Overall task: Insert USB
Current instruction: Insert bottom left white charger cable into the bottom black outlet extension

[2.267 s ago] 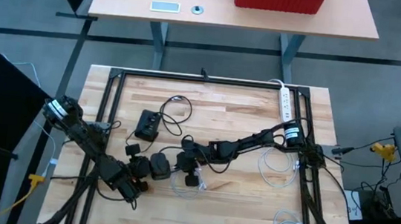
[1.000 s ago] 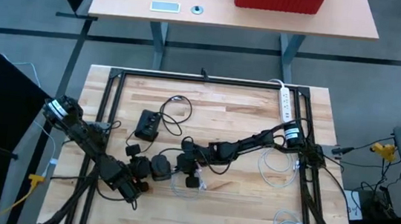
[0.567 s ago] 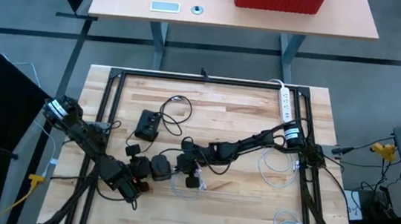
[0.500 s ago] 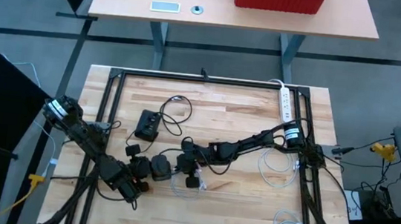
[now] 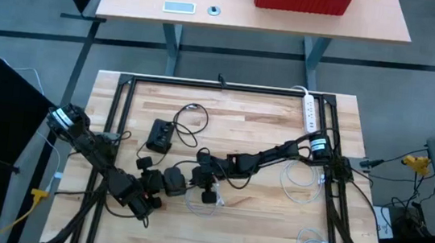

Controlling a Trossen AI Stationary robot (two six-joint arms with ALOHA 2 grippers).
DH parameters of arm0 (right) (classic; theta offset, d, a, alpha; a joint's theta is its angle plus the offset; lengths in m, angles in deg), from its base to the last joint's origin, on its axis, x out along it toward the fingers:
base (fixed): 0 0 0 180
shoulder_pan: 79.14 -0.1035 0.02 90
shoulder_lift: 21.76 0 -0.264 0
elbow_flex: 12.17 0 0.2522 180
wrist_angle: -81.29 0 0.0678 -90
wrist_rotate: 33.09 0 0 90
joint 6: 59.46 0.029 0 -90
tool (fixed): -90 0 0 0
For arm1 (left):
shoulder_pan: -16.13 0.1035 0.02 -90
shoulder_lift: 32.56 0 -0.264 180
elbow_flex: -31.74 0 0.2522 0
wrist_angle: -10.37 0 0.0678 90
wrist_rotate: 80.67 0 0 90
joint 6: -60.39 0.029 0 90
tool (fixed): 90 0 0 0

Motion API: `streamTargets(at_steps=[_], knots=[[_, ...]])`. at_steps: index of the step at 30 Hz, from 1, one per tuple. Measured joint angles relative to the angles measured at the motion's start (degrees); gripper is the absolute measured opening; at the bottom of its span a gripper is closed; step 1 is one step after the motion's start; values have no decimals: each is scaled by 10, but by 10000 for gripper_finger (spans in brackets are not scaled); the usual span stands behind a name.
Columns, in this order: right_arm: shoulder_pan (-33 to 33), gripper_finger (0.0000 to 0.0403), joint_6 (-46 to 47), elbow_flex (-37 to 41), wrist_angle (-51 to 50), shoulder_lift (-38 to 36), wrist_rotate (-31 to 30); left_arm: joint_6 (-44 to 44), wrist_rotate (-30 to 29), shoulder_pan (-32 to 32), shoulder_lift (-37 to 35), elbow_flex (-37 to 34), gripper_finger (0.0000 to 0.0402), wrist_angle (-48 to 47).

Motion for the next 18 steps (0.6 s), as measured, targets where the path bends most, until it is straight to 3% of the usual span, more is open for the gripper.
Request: streamTargets(at_steps=[18], knots=[[0, 10, 5, 1, 56, 27, 8, -4, 0, 0, 0, -1, 63, 10]])
